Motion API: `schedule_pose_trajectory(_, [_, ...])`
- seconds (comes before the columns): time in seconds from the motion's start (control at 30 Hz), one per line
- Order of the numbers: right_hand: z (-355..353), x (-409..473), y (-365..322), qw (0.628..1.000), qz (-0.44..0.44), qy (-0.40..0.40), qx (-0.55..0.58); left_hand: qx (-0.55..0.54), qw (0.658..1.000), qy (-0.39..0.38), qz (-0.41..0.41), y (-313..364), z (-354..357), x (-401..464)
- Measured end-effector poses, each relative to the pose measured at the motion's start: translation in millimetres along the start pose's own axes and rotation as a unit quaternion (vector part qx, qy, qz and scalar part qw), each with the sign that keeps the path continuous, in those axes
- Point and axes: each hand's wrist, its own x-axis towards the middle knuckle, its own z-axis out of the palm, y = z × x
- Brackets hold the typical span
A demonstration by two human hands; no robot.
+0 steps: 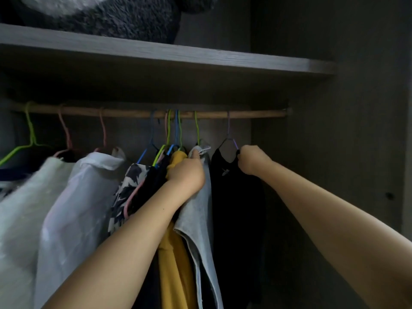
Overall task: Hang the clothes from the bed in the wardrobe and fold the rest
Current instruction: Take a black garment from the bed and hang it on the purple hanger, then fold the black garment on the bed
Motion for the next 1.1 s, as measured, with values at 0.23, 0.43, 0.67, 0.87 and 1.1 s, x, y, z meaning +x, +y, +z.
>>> schedule_pose_trajectory(0.23, [10.7, -3.9, -15.5, 0.999, -0.002, 0.047, -0.025, -0.041, 0.998, 0.025, 0.032, -18.6, 0.4, 6.3])
schedule_pose_trajectory(0.43, [-21.0, -21.5, 17.8, 1.000, 0.018, 0.020, 0.008, 0.116, 0.981, 0.141, 0.065, 8.6, -16.4, -22.4])
schedule_pose_trajectory(0.67, [-1.5, -78.9, 88.1, 0.990, 0.002, 0.139, 0.011, -0.043, 0.950, 0.196, 0.238, 90.5, 25.6, -48.6])
schedule_pose_trajectory(0.87, [43.6, -162.5, 146.7, 0.982, 0.020, 0.180, -0.053, -0.022, 0.927, 0.226, 0.298, 132.6, 80.1, -97.5])
schedule_pose_trajectory(1.1, [87.4, -303.4, 226.5, 0.986, 0.118, 0.111, -0.045, -0.245, 0.826, 0.075, 0.502, 192.1, 164.6, -215.9])
